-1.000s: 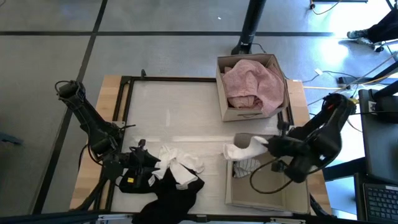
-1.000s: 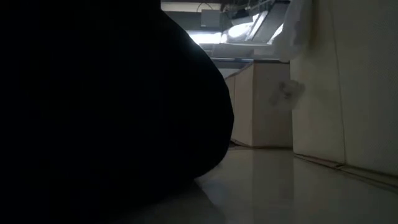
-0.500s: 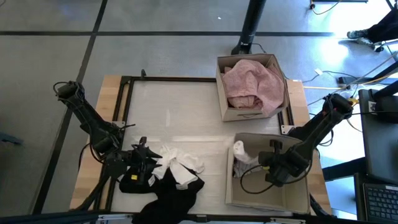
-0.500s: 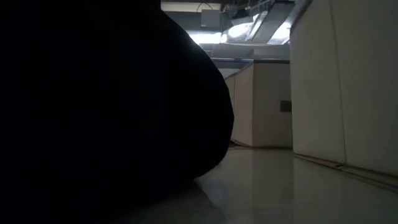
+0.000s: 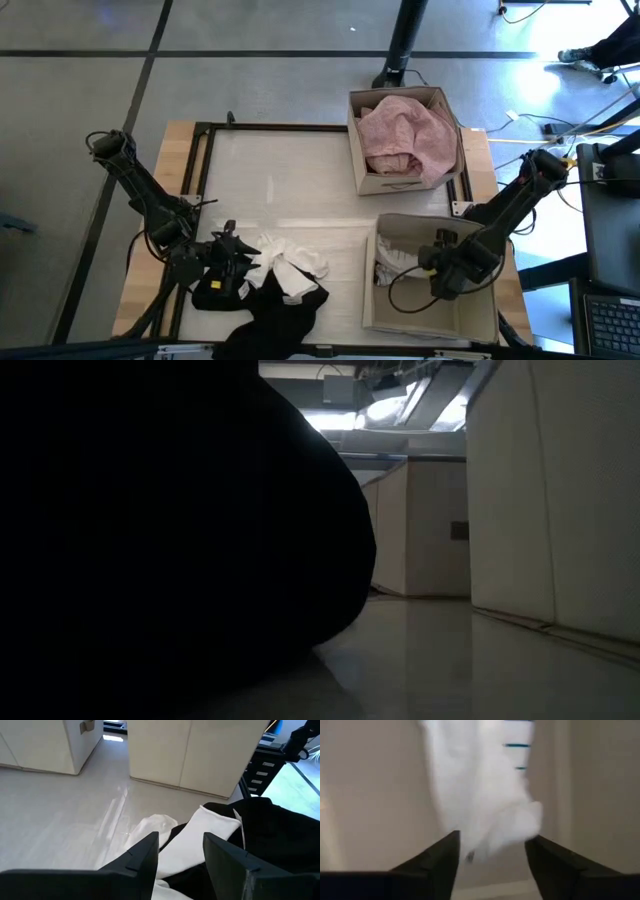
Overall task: Sort clothes
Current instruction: Put the white sock into the bottom laundry organizer
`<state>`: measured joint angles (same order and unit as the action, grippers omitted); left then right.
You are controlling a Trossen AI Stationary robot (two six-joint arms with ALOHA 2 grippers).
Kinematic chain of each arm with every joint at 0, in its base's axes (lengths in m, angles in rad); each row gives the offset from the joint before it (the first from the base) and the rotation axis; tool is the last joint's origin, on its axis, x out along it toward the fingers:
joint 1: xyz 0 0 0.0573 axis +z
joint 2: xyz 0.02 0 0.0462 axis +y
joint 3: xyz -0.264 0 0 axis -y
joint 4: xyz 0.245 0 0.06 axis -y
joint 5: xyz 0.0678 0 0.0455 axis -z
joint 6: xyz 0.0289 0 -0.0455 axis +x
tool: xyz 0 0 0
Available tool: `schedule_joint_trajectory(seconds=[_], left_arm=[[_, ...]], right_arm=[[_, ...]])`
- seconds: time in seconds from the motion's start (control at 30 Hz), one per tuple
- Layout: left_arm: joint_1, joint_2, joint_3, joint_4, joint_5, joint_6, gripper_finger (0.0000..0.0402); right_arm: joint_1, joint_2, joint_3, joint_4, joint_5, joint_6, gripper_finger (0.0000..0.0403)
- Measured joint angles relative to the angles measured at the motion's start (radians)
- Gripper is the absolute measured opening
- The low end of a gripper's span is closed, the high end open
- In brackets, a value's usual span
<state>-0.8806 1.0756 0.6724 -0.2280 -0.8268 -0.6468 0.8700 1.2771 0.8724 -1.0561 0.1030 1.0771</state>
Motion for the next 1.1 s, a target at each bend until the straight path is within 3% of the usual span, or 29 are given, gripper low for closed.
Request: schedule_joint_trajectory(seconds=[0.13, 0.23, 0.33, 0.47, 0.57, 0.87, 1.1], left_arm=[[0.0, 0.0, 0.0, 0.0, 0.0, -0.003, 0.0146], [0.0, 0.0, 0.0, 0.0, 0.0, -0.004, 0.0146], [0.0, 0.0, 0.0, 0.0, 0.0, -0.004, 0.0146], [0.0, 0.0, 0.0, 0.0, 0.0, -0.006, 0.0146], [0.0, 0.0, 0.0, 0.0, 0.0, -0.008, 0.0146], [0.0, 0.001, 0.0, -0.001, 0.0, -0.008, 0.0146], [-0.002, 0.001, 0.0, -0.034, 0.056, -0.054, 0.0146]], right_arm=[[0.0, -0.035, 0.101, -0.012, -0.034, 0.005, 0.0273], [0.0, -0.052, 0.209, -0.032, 0.035, 0.015, 0.0292], [0.0, -0.053, 0.323, -0.034, 0.209, -0.07, 0.0303], [-0.003, -0.049, 0.41, 0.036, 0.494, -0.325, 0.0307], [-0.042, -0.049, 0.412, 0.169, 0.605, -0.546, 0.0307], [-0.257, 0.075, 0.408, 0.573, 0.602, -1.071, 0.0308], [-0.401, 0.223, 0.409, 0.982, 0.388, -1.355, 0.0308]])
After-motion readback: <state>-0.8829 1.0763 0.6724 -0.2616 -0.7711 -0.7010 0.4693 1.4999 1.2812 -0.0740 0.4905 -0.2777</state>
